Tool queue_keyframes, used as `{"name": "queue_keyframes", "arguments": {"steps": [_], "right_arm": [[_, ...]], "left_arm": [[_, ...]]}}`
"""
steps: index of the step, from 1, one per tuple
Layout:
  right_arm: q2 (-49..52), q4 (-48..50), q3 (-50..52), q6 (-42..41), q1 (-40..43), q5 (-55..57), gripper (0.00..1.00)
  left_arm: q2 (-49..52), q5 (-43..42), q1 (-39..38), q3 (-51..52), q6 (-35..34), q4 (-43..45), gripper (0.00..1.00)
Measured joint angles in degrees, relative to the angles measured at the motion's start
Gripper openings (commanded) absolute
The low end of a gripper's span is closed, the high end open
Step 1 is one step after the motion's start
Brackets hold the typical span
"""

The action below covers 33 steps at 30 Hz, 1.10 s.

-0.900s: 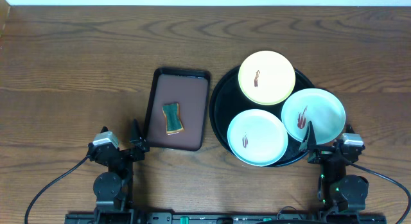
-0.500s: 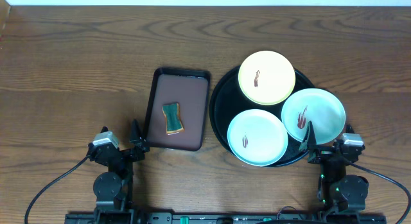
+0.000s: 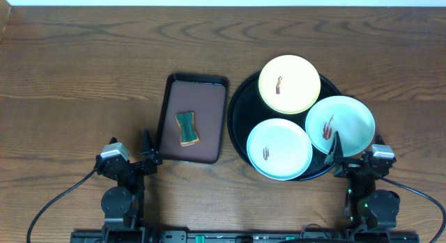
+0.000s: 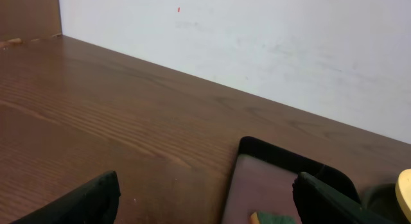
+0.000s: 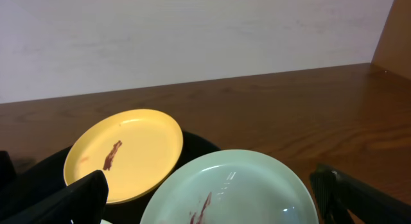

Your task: Clean dirty plates on tray and stack at the side

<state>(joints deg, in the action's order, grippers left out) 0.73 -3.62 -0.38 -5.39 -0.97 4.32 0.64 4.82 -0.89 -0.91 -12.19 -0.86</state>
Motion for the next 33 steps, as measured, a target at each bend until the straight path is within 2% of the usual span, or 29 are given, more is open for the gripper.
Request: {"name": "queue_keyframes", "arguments": {"steps": [11,19,23,28,30,33], "right_arm": [[0.00,0.00,0.00,0.00,0.00,0.00,0.99],[0.07,0.83,0.00,-7.21,0.00,-6.84,0.99],[0.46,9.57,-0.46,-7.85,0.00,-15.06,0.99],[4.96,4.68,-10.75,-6.08,0.00,-19.41,0.99],[12.13,-4.63,-20.33,-2.89,0.00,-21.51,0.99],[22.84,-17.22,-32.04,-1.07,0.00,-22.80,0.99]], "left_arm": [[0.00,-0.72,0.00,-0.02,-0.02,0.02,0.87],[0.00,-11.76,0.00,-0.15,-2.82,0.04,0.87],[0.52,-14.80,0.00,-0.59,-4.83,2.34,0.87],[8.72,-16.37,0.00,-12.11,-5.79,1.84,0.87],[15.98,-16.96,0.00,-21.00,-5.86,-1.92,0.87],[29.40,-18.47,0.00,-35.78,-6.01,-12.57,0.87]]}}
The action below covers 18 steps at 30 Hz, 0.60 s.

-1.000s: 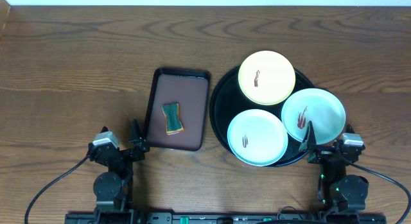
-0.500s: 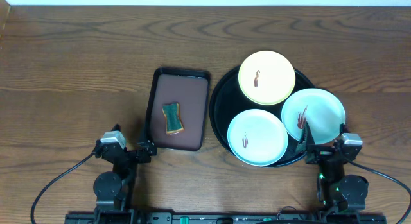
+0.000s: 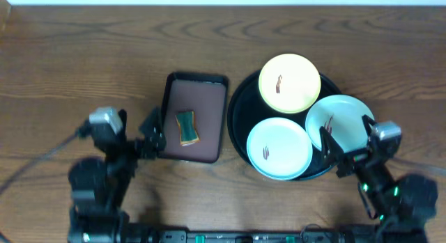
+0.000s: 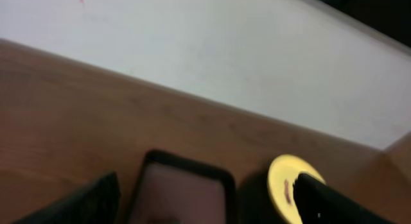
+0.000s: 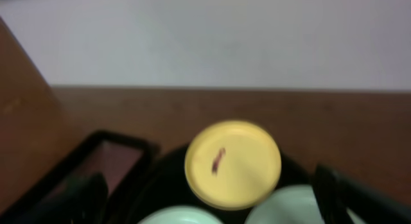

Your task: Clean dirty plates on tray and stack at the side

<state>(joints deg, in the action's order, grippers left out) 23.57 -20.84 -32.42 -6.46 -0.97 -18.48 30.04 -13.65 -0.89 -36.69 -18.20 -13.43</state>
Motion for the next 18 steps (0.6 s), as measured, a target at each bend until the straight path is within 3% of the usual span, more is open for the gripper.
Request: {"name": "queue_keyframes", "arguments": {"steps": [1,3,6,9,12,13,15,18], "right_arm": [[6.97,-8.04,-6.82,0.57,0.00,-0.46,0.99],[14.78,-14.16,-14.40,0.92,0.00,-1.20,0.99],[29.03,-24.63,-28.44,1.38,0.00,-2.97,0.99],[37.97,-30.42,-36.68,1.53,0.00,-5.55,0.99],[45.11,-31.87,-39.98,1.55,0.00,-8.87,0.99],[48.28,-32.33,-39.98,1.55,0.00,-11.52,0.91],[50.42,-32.54,-39.98,1.70,0.00,-13.57,0.99],[52.89,-34.18,-39.98,1.73,0.00,-14.71,0.97]], "left_arm": [[6.62,-1.81,0.00,-7.02,-0.02,-8.46,0.87],[13.03,-3.65,0.00,-13.14,0.00,-12.41,0.87],[26.64,-6.32,-0.04,-26.01,0.63,-25.57,0.87],[33.16,-7.85,-0.04,-30.23,1.33,-30.56,0.87],[37.03,-10.12,-0.04,-30.82,1.73,-33.70,0.87],[38.66,-10.71,-0.07,-30.82,1.75,-34.77,0.82],[41.59,-11.23,-0.50,-31.06,1.84,-37.18,0.80],[46.90,-10.56,-4.07,-31.30,1.97,-41.00,0.75]]}}
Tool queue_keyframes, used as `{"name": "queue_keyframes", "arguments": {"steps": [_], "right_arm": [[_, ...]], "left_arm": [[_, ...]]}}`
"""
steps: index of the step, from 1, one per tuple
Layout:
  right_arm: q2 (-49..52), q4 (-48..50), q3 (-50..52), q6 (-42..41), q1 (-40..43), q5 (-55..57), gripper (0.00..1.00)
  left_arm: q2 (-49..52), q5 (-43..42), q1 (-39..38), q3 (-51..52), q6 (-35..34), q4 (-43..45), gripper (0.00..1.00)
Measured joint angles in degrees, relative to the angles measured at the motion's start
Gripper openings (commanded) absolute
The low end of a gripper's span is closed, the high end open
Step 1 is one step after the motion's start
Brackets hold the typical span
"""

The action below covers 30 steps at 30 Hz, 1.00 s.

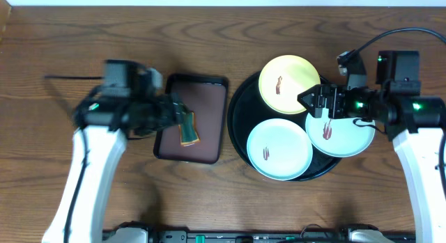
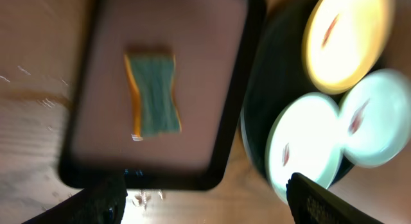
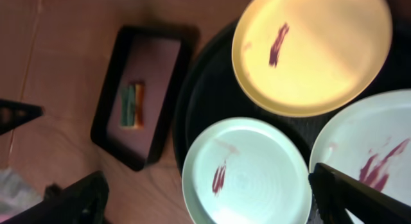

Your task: Clean dirty plates on tray and stack at the side

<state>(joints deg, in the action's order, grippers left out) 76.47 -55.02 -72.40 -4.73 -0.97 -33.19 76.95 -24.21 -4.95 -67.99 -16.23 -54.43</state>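
Three stained plates lie on a round black tray: a yellow plate at the back, a mint plate in front and a second mint plate on the right. A green and orange sponge lies in a dark rectangular tray. My left gripper hangs open above that tray's left side, beside the sponge. My right gripper hangs open above the round tray, between the yellow plate and the right mint plate. Neither gripper holds anything.
The brown wooden table stretches left of the rectangular tray and behind both trays. A white wall runs along the far edge. Cables trail from both arms.
Both arms have risen from low near the table's front and reached forward, wrist cameras now looking down. The left gripper is over the sponge tray, the right over the plates. Plates and sponge have not moved.
Both arms first rested folded at the front edge, grippers open, cameras facing the wall. Then they were lifted a little and turned inward. Now they hang open above the two trays, with every plate and the sponge where they were.
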Motion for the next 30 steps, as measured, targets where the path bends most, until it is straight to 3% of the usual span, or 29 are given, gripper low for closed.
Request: {"name": "queue_keyframes", "arguments": {"steps": [3,7,12,13,15,20,21,23,25,30], "right_arm": [[1.92,-1.05,0.00,-0.13,0.00,-0.44,0.94],[2.19,-2.91,0.00,-0.31,0.00,-0.61,0.93],[2.19,-4.04,0.00,-0.52,0.00,-0.22,0.85],[2.19,-4.02,0.00,-0.55,0.00,-0.15,0.84],[2.19,-4.07,0.00,-0.70,0.00,0.00,0.83],[2.19,-4.13,0.00,-0.74,0.00,0.17,0.83],[2.19,-4.20,0.00,-0.74,0.00,0.17,0.83],[2.19,-4.26,0.00,-0.74,0.00,0.20,0.83],[2.19,-4.28,0.00,-0.74,0.00,0.20,0.83],[2.19,-4.17,0.00,-0.74,0.00,0.20,0.83]], "left_arm": [[8.94,4.35,-6.75,0.00,-0.66,-0.92,0.55],[20.20,16.76,-11.72,-0.02,-9.22,-0.26,0.50],[29.38,16.52,-11.39,-0.02,-9.94,7.63,0.36],[30.77,15.28,-11.45,-0.07,-9.09,8.13,0.31],[33.09,14.19,-11.45,-0.20,-8.09,8.09,0.08],[34.38,14.03,-11.21,-1.66,-7.02,5.99,0.08],[34.38,13.86,-11.10,-1.95,-6.84,5.27,0.27],[33.92,13.62,-10.84,-2.21,-6.38,3.58,0.44],[32.26,13.46,-10.71,-2.21,-6.34,3.19,0.51],[25.00,15.54,-10.47,-2.73,-4.37,5.38,0.52]]}}
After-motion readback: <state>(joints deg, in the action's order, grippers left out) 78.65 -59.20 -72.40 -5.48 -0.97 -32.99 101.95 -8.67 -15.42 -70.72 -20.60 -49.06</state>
